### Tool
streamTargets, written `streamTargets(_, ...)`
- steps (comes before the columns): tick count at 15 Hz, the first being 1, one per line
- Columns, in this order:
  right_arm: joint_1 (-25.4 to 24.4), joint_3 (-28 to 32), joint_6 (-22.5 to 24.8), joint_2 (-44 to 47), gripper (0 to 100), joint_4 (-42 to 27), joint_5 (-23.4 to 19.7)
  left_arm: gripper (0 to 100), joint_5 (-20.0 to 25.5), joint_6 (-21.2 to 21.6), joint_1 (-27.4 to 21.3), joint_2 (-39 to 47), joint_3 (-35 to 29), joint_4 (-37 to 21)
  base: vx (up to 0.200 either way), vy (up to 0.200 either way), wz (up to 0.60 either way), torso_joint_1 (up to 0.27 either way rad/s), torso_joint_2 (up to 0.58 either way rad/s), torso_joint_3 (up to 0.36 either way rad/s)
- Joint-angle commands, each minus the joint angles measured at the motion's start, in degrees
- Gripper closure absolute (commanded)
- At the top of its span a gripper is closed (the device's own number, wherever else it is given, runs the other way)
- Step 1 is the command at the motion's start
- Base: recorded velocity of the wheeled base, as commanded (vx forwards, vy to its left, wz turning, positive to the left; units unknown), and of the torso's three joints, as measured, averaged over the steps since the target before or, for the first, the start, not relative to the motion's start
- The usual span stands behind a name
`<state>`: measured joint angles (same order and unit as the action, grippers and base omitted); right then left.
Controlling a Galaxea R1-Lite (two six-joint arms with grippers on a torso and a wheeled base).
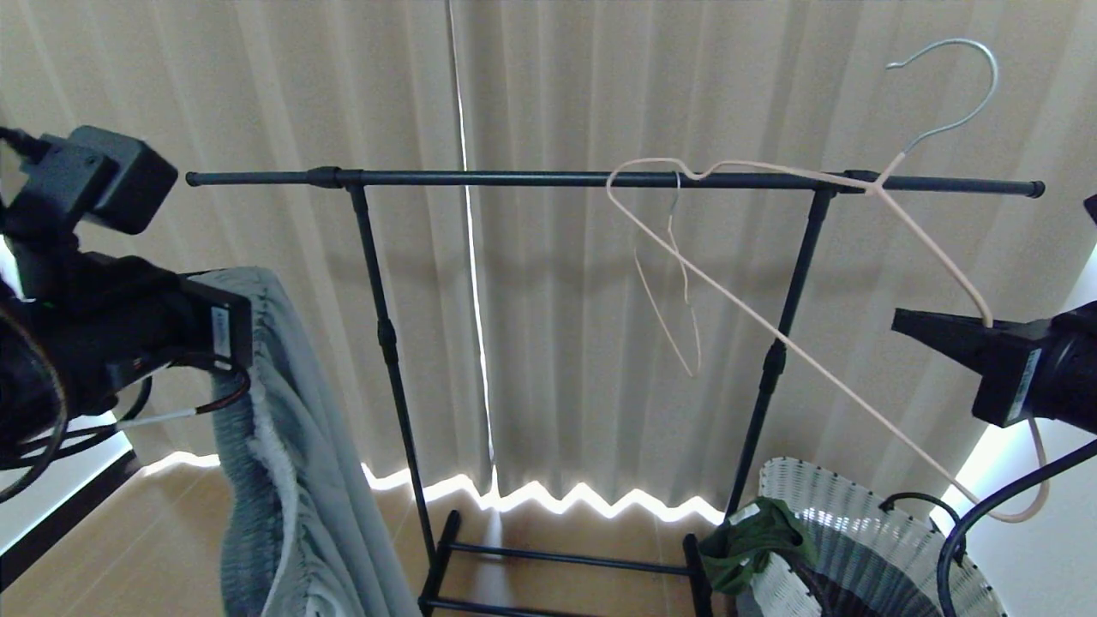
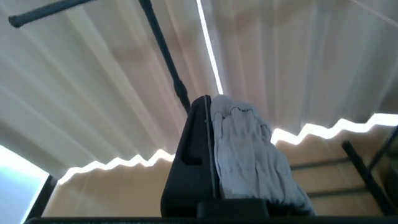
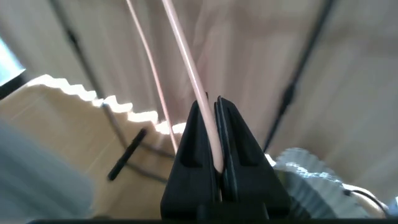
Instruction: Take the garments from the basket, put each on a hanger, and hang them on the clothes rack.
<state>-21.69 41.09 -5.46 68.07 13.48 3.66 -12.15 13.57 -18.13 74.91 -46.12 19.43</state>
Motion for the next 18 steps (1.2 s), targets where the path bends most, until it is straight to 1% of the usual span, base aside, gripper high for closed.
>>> streamTargets(1, -2.92, -0.23, -0.08, 2.59, 100, -0.12, -1.46, 100, -3.31, -1.62, -1.91, 9.64, -7.06, -0.01, 0.000, 0.000, 0.00, 0.000, 0.00, 0.000)
streamTargets(2, -4.24, -0.40, -0.08, 3.21, 100, -0.04, -1.99, 100, -3.58, -2.67, -1.91, 11.31, -8.99, -0.01, 0.000, 0.000, 0.00, 0.000, 0.00, 0.000)
streamTargets(4, -8.64, -0.40, -0.25, 4.79, 100, -0.04, -1.99, 100, -3.75, -6.19, -2.79, 15.18, -12.86, -0.01, 0.000, 0.000, 0.00, 0.000, 0.00, 0.000)
streamTargets(5, -9.69, -0.40, -0.60, 5.14, 100, -0.04, -1.99, 100, -3.84, -7.06, -2.88, 15.88, -13.56, -0.01, 0.000, 0.000, 0.00, 0.000, 0.00, 0.000)
streamTargets(7, -15.93, -0.40, -3.42, 5.58, 100, -0.12, -1.90, 100, -4.72, -7.59, -3.85, 17.46, -14.97, -0.01, 0.000, 0.000, 0.00, 0.000, 0.00, 0.000)
streamTargets(10, -21.20, -0.40, -5.26, 6.81, 100, -0.12, -1.64, 100, -5.78, -7.68, -4.55, 18.60, -15.76, 0.17, 0.000, 0.000, 0.00, 0.000, 0.00, 0.000)
streamTargets(12, -22.17, -0.58, -5.26, 7.34, 100, -0.30, -1.72, 100, -8.85, -7.68, -4.55, 19.83, -15.85, 0.52, 0.000, 0.000, 0.00, 0.000, 0.00, 0.000)
streamTargets(13, -22.70, -0.84, -5.26, 7.60, 100, -0.30, -1.72, 100, -9.47, -7.68, -4.55, 20.10, -16.02, 0.61, 0.000, 0.000, 0.00, 0.000, 0.00, 0.000)
streamTargets(15, -24.72, -1.46, -5.35, 8.22, 100, -0.47, -1.64, 100, -9.82, -8.03, -4.90, 21.24, -17.87, 0.96, 0.000, 0.000, 0.00, 0.000, 0.00, 0.000)
streamTargets(18, -25.07, -1.72, -5.35, 8.83, 100, -0.30, -1.72, 100, -10.52, -8.03, -4.81, 21.77, -17.96, 0.87, 0.000, 0.000, 0.00, 0.000, 0.00, 0.000)
